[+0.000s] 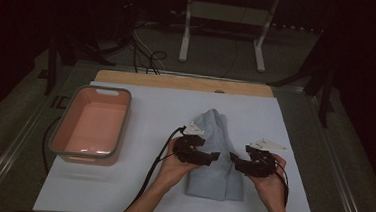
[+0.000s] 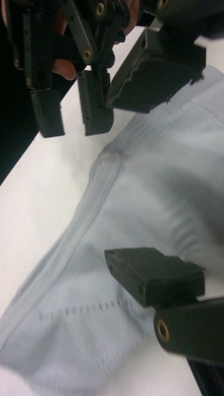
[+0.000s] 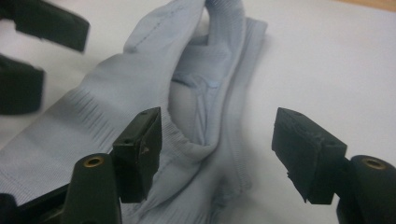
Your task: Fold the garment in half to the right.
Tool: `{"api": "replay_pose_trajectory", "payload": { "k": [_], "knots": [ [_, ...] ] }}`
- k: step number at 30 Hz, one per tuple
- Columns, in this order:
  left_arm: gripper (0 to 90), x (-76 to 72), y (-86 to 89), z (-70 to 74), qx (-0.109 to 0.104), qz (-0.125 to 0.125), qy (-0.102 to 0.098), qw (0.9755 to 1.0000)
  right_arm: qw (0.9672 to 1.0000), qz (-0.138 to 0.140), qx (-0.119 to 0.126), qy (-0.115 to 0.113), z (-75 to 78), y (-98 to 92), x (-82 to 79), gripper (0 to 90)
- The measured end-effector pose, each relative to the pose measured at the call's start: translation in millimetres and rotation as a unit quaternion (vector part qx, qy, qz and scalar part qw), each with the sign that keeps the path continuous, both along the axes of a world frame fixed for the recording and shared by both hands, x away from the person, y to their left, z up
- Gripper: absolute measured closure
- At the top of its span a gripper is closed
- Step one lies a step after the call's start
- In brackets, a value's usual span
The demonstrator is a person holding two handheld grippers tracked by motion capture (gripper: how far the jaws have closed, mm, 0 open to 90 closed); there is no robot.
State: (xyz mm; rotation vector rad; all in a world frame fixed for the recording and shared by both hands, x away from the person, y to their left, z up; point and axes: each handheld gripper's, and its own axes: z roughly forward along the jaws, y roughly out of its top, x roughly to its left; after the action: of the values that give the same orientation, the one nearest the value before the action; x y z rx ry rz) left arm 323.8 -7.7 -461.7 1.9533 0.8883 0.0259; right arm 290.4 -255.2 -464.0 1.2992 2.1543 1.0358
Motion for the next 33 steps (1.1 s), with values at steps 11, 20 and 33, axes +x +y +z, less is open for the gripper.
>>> {"api": "replay_pose_trajectory", "payload": {
  "k": [11, 20, 33],
  "knots": [
    [16.1, -4.0, 25.2, -3.6, 0.008, 0.028, -0.008, 0.9996, 0.9991, 0.024, 0.003, 0.035, -13.3, 14.7, 10.6, 41.3],
    [16.7, -6.0, 32.6, -8.7, 0.008, 0.028, -0.002, 0.9996, 0.9977, 0.049, -0.016, 0.044, -18.1, 22.3, 11.1, 86.1],
    [26.3, -6.4, 20.9, -13.6, 0.015, 0.015, -0.003, 0.9998, 0.9990, 0.034, -0.027, 0.005, 1.7, 12.4, 2.9, 88.1]
  ]
}}
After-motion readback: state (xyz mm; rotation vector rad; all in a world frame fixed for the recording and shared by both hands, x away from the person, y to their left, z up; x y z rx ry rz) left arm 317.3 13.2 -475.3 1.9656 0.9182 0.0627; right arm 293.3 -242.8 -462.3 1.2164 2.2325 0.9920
